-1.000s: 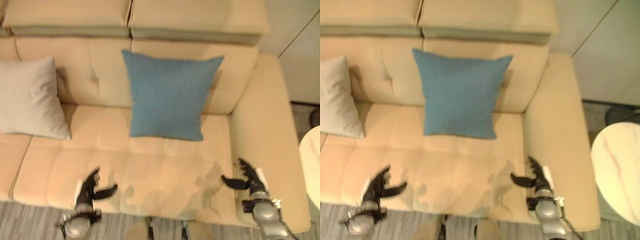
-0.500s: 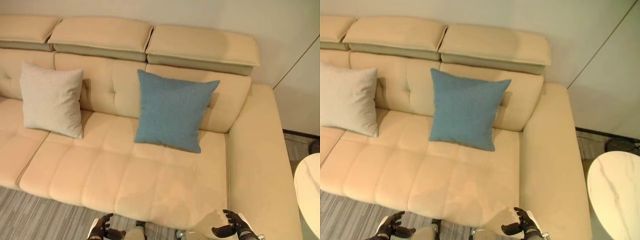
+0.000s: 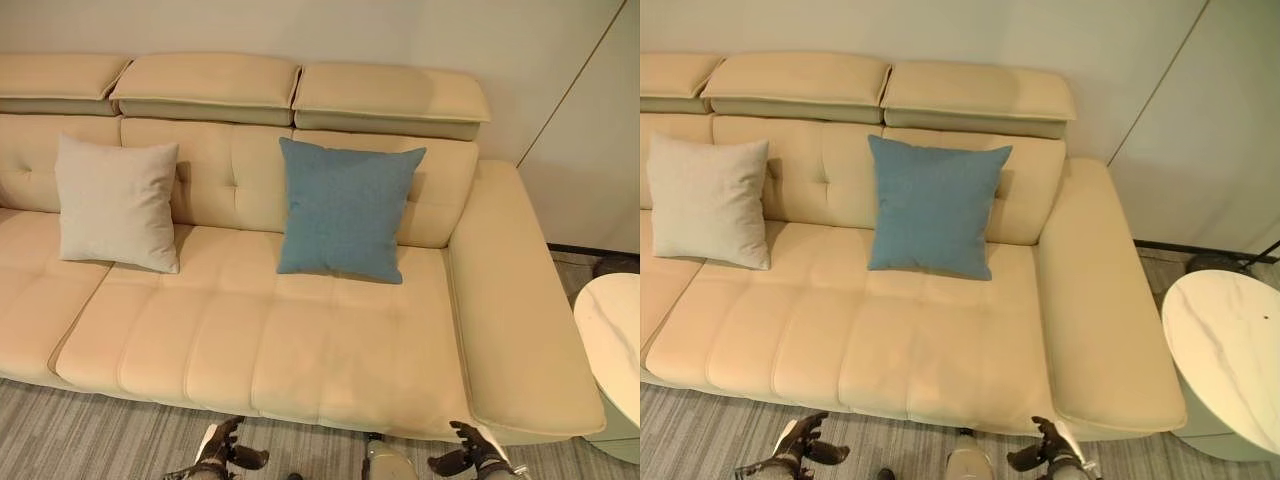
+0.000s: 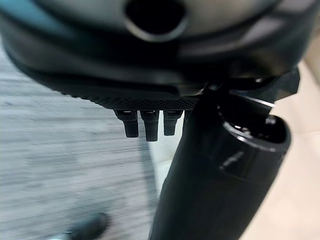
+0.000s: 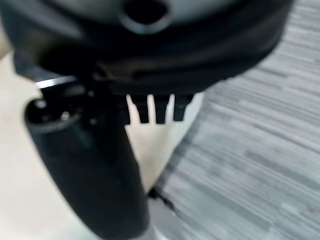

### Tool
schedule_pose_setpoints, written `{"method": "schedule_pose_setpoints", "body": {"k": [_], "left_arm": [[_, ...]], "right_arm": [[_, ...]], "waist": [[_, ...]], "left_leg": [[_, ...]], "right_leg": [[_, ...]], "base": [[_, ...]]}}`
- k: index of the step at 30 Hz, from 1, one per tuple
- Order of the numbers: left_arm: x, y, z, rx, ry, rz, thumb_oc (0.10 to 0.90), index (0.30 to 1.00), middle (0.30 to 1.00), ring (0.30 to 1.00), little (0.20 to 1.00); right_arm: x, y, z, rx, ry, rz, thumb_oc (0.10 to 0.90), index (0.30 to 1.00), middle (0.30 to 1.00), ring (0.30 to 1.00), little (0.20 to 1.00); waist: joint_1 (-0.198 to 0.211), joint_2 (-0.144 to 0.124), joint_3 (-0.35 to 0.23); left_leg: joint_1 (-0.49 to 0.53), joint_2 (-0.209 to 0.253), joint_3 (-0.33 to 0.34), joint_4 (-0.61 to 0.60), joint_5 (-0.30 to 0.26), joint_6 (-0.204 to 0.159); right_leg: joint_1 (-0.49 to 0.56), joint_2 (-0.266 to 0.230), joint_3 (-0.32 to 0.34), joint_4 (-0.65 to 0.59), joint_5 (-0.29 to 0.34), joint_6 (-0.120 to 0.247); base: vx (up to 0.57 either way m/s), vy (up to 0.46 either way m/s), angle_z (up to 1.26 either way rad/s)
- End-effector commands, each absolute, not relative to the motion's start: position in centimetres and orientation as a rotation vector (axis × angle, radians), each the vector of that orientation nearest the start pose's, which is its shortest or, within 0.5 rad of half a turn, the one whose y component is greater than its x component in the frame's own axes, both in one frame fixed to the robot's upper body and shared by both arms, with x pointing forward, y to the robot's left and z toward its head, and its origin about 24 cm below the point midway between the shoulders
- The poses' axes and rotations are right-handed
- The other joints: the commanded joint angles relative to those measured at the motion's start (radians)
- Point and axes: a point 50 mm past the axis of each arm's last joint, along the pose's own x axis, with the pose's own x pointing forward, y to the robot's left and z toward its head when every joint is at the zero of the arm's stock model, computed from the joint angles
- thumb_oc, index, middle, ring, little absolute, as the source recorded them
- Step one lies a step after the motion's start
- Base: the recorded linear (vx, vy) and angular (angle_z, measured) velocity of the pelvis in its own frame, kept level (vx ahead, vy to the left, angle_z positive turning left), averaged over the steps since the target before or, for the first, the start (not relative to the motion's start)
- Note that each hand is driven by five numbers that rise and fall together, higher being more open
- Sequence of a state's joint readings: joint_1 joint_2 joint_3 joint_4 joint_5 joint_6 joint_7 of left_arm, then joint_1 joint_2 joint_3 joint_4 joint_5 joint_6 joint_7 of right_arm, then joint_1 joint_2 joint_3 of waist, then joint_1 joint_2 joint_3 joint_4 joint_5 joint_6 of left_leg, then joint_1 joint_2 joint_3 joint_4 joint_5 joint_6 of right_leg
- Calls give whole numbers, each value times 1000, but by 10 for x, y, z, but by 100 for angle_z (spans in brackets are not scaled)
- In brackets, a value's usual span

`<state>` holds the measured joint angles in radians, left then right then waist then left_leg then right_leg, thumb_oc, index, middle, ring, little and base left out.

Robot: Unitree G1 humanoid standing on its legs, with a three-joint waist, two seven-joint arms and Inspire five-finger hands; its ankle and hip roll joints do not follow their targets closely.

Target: Pick up all the scattered cushions and arrange them neatly on the sofa.

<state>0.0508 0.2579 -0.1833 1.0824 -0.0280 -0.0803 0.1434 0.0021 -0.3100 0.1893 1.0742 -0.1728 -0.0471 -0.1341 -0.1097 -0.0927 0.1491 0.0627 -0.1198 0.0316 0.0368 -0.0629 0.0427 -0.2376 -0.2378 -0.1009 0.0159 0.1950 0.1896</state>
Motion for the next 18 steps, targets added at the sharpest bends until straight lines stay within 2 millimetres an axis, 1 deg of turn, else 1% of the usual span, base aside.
{"method": "schedule_pose_setpoints", "body": {"k": [1,4,7,8,10,12,14,15,18], "left_arm": [[117,251,-143,401,1002,174,800,900,900,900,900],[108,253,-147,434,1052,147,800,900,900,900,900],[103,253,-149,443,1081,139,800,900,900,900,900],[103,252,-150,437,1085,142,800,900,900,900,900],[102,250,-151,435,1092,141,800,900,900,900,900],[102,247,-152,439,1097,131,800,900,900,900,900],[103,246,-152,440,1095,125,800,900,900,900,900],[106,244,-152,444,1085,117,800,900,900,900,900],[111,242,-151,440,1072,118,800,900,900,900,900]], "right_arm": [[164,-267,-121,-684,902,-46,800,900,900,900,900],[153,-265,-128,-663,951,-47,800,900,900,900,900],[139,-261,-136,-637,1005,-39,800,900,900,900,900],[135,-256,-140,-618,1023,-36,800,900,900,900,900],[134,-253,-141,-619,1033,-26,800,900,900,900,900],[137,-253,-141,-629,1033,-22,800,900,900,900,900],[138,-253,-140,-635,1032,-19,800,900,900,900,900],[141,-253,-139,-639,1024,-20,800,900,900,900,900],[141,-254,-139,-632,1029,-31,800,900,900,900,900]], "waist": [[32,44,50],[47,55,31],[63,53,0],[75,42,-19],[88,32,-37],[87,31,-52],[85,32,-53],[80,30,-59],[73,27,-64]], "left_leg": [[6,36,-31,9,-102,7],[-25,45,-32,0,-76,16],[-56,51,-34,-1,-61,16],[-75,47,-31,-2,-56,12],[-86,46,-17,-5,-54,7],[-89,58,1,-8,-50,2],[-89,64,8,-10,-47,-1],[-83,69,18,-14,-45,-4],[-76,75,20,-21,-35,-11]], "right_leg": [[-23,115,-7,181,-135,-26],[6,139,45,312,-197,-51],[74,142,76,336,-232,-59],[125,143,84,295,-237,-56],[171,135,66,215,-255,-53],[180,144,68,167,-260,-51],[181,150,75,155,-258,-51],[203,158,76,115,-265,-55],[222,167,76,85,-269,-60]], "base": [[-235,92,-14],[-156,51,-9],[-83,-39,9],[-73,-101,6],[-37,-101,6],[-20,-88,-8],[-22,-69,-33],[-9,-47,-37],[-26,-73,-17]]}}
